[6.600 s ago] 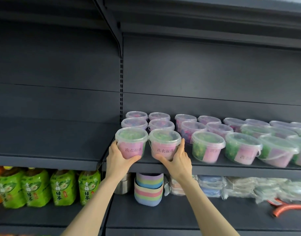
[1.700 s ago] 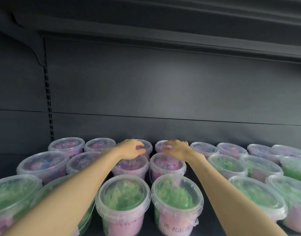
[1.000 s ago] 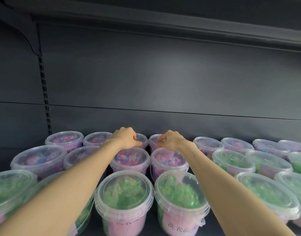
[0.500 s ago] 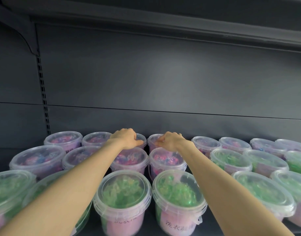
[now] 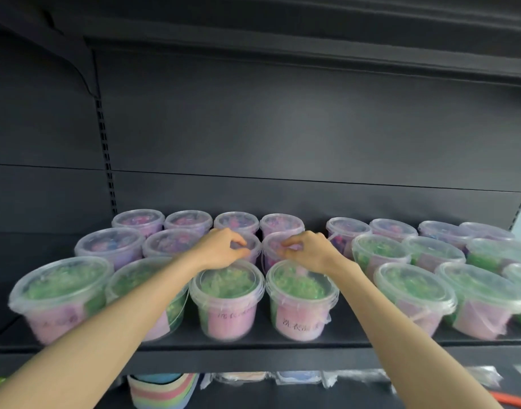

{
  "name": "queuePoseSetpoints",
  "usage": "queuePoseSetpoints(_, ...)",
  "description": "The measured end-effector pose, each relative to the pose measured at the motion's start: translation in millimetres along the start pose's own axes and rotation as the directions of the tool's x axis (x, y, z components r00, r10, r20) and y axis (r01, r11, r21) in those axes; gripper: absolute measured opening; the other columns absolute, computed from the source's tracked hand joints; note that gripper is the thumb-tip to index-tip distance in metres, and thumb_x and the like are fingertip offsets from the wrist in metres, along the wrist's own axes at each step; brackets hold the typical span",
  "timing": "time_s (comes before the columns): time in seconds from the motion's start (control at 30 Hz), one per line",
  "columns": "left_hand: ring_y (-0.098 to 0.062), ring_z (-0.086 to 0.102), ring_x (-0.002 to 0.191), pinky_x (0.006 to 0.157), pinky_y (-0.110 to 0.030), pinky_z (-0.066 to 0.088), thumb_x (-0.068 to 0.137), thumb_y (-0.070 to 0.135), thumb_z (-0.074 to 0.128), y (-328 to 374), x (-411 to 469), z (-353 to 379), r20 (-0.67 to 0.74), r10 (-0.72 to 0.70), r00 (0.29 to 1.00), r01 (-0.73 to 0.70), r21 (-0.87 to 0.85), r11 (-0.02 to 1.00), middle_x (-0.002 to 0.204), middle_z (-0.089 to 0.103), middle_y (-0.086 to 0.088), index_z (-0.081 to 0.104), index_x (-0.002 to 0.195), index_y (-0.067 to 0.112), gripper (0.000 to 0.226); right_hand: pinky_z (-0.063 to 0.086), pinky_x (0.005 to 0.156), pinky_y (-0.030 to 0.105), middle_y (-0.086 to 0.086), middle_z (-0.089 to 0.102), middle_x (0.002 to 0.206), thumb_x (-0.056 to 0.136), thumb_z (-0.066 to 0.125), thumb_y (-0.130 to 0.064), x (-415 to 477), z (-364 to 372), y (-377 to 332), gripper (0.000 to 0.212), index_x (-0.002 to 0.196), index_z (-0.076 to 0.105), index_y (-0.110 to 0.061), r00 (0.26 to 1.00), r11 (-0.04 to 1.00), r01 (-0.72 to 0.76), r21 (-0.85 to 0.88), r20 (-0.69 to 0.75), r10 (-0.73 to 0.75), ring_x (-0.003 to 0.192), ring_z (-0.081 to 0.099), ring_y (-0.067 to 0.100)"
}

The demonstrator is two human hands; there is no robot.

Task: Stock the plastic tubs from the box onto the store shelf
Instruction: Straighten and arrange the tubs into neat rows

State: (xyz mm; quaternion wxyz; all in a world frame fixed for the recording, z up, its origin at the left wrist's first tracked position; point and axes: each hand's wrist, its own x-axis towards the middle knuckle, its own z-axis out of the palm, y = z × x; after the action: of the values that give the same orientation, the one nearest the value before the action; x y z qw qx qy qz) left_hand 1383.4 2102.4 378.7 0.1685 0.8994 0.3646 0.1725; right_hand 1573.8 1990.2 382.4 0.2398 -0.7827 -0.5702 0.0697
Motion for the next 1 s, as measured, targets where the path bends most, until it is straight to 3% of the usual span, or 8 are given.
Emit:
queuePoseSetpoints(0.17, -0.015, 0.06, 0.106, 0.094, -0.031, 0.046, 0.085, 0.034, 0.062, 4, 0, 3, -0.045, -0.044, 0.998, 0.042, -0.042, 0.998, 0.115, 0.068, 0.002, 0.07, 0.107, 0.023, 0.025, 0.04, 0.105, 0.036, -0.002, 0.064, 0.127, 0.085, 0.058, -0.046, 3, 1, 1, 0.031, 0.113, 0.067, -0.038, 1.0, 0.999, -0.027, -0.019, -0.008, 0.027, 0.123, 0.05, 0.026)
queuePoseSetpoints(0.33, -0.018, 0.058, 0.111, 0.095, -0.031, 0.045, 0.089, 0.037, 0.058, 12, -9, 2, -0.028, -0.036, 0.999, 0.034, -0.057, 0.998, 0.122, 0.064, 0.001, 0.065, 0.115, 0.024, 0.03, 0.042, 0.102, 0.034, 0.0, 0.059, 0.133, 0.089, 0.054, -0.048, -6, -2, -6, 0.039, 0.124, 0.061, -0.031, 0.998, 0.999, -0.031, 0.043, 0.052, 0.028, 0.125, 0.049, 0.025)
queuePoseSetpoints(0.5, -0.016, 0.056, 0.11, 0.092, -0.029, 0.041, 0.089, 0.036, 0.058, 20, -64, 7, -0.359, 0.113, 0.926, -0.15, -0.076, 0.986, 0.118, 0.064, 0.002, 0.067, 0.11, 0.017, 0.03, 0.044, 0.093, 0.032, 0.0, 0.064, 0.125, 0.088, 0.057, -0.048, -55, -2, -11, 0.038, 0.117, 0.066, -0.027, 0.991, 0.986, 0.084, 0.147, -0.12, -0.067, 0.117, 0.054, 0.024)
queuePoseSetpoints(0.57, -0.016, 0.054, 0.108, 0.092, -0.029, 0.038, 0.087, 0.038, 0.06, 20, -96, 15, -0.429, 0.183, 0.884, -0.223, -0.043, 0.974, 0.112, 0.066, 0.003, 0.068, 0.107, 0.017, 0.029, 0.042, 0.096, 0.036, -0.006, 0.062, 0.123, 0.081, 0.063, -0.053, -84, 3, -12, 0.04, 0.112, 0.068, -0.028, 0.977, 0.976, 0.131, 0.171, -0.187, -0.098, 0.115, 0.05, 0.025)
queuePoseSetpoints(0.67, -0.018, 0.046, 0.12, 0.105, -0.031, 0.026, 0.084, 0.041, 0.064, 16, -127, 35, -0.426, 0.244, 0.871, -0.242, 0.06, 0.968, 0.124, 0.059, 0.005, 0.063, 0.118, 0.017, 0.042, 0.034, 0.103, 0.04, -0.005, 0.056, 0.125, 0.073, 0.071, -0.052, -113, 17, -12, 0.048, 0.115, 0.066, -0.03, 0.961, 0.988, 0.146, 0.05, -0.242, -0.13, 0.116, 0.041, 0.028)
queuePoseSetpoints(0.73, -0.02, 0.041, 0.125, 0.106, -0.025, 0.012, 0.085, 0.036, 0.064, 14, -132, 45, -0.445, 0.27, 0.854, -0.243, 0.116, 0.963, 0.13, 0.054, 0.005, 0.059, 0.124, 0.017, 0.044, 0.032, 0.106, 0.039, -0.004, 0.052, 0.131, 0.077, 0.072, -0.046, -122, 27, -11, 0.05, 0.122, 0.062, -0.028, 0.958, 0.992, 0.129, 0.015, -0.258, -0.121, 0.122, 0.037, 0.027)
queuePoseSetpoints(0.87, -0.022, 0.044, 0.123, 0.105, -0.014, 0.001, 0.085, 0.021, 0.066, 11, -131, 53, -0.509, 0.267, 0.818, -0.268, 0.073, 0.961, 0.126, 0.057, -0.001, 0.061, 0.12, 0.013, 0.036, 0.031, 0.108, 0.04, -0.005, 0.049, 0.136, 0.083, 0.067, -0.04, -128, 37, -7, 0.047, 0.127, 0.059, -0.025, 0.945, 0.99, 0.133, 0.039, -0.306, -0.115, 0.13, 0.032, 0.026)
queuePoseSetpoints(1.0, -0.027, 0.034, 0.133, 0.111, -0.029, 0.001, 0.085, 0.015, 0.065, 11, -131, 56, -0.5, 0.285, 0.818, -0.3, 0.053, 0.953, 0.131, 0.053, -0.005, 0.06, 0.119, 0.011, 0.035, 0.018, 0.112, 0.034, 0.003, 0.039, 0.146, 0.084, 0.069, -0.036, -131, 41, -9, 0.048, 0.129, 0.058, -0.024, 0.946, 0.99, 0.121, 0.077, -0.31, -0.091, 0.138, 0.019, 0.029)
